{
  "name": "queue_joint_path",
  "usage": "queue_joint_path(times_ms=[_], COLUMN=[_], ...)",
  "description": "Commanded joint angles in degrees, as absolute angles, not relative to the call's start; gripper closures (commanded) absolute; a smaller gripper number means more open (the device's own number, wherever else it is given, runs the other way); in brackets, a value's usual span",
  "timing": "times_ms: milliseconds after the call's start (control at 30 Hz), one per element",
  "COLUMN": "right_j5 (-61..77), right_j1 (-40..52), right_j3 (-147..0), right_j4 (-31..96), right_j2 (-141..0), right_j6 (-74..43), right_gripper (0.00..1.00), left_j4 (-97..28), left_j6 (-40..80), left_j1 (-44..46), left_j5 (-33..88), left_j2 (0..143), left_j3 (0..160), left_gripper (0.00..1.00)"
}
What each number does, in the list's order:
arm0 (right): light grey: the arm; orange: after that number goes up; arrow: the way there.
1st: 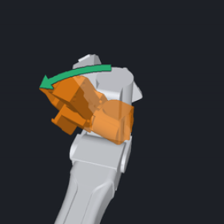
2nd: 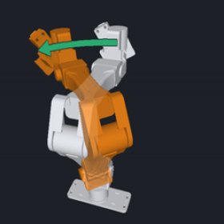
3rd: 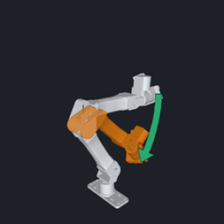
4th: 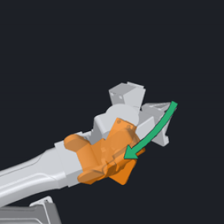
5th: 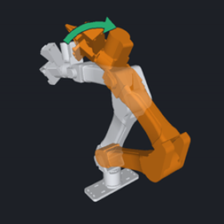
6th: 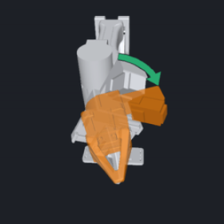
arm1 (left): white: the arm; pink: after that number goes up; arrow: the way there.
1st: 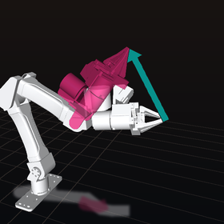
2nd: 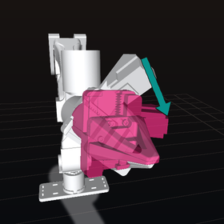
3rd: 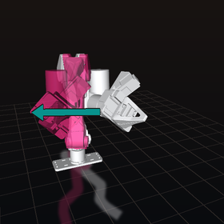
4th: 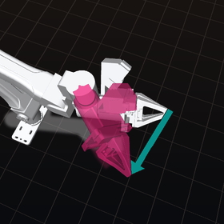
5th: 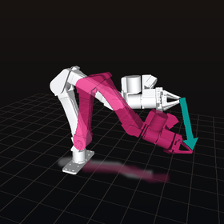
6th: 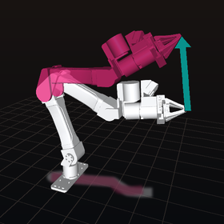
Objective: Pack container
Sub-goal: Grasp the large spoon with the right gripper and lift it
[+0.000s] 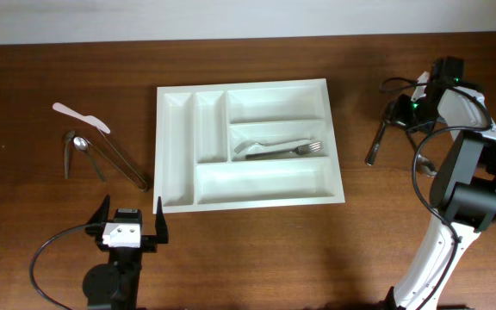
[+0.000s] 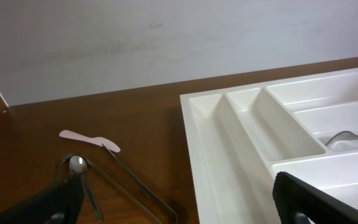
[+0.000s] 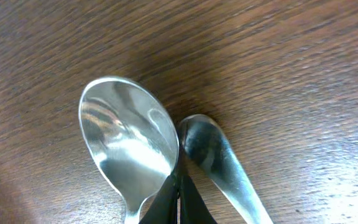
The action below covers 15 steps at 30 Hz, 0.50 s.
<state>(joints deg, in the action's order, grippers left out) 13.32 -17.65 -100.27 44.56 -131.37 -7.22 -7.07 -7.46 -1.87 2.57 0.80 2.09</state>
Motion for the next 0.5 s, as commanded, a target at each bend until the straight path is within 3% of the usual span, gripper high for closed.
queue_joint_path(times_ms=[0,167,333,467], right_j5=[15.4,17.6,18.6,19.3], right_j1=[-17.2,-17.1,-16.6,-15.7], right_j3=[-99.7,-99.7,-99.7,-99.7], right_j4=[45.2,46.8,48.9,50.0], right_j2=[-132.4,-132.4,-132.4,-132.4], right_j6=[-6.0,-6.0,-5.5,-4.7], right_gripper=[0.96,0.95,0.71,0.64], left_j4=[-7.1,-7.1,-7.1,-7.1], left_j6=[-6.7,-6.7,-6.7,-6.7], left_j1=[-1.6,-1.6,-1.6,-1.6], left_j5=[2.2,2.2,2.2,2.1], left_j2=[0.3,0.3,0.3,0.3], left_j3=[1.8,1.8,1.8,1.8], left_gripper=[0.01,0.01,0.01,0.01])
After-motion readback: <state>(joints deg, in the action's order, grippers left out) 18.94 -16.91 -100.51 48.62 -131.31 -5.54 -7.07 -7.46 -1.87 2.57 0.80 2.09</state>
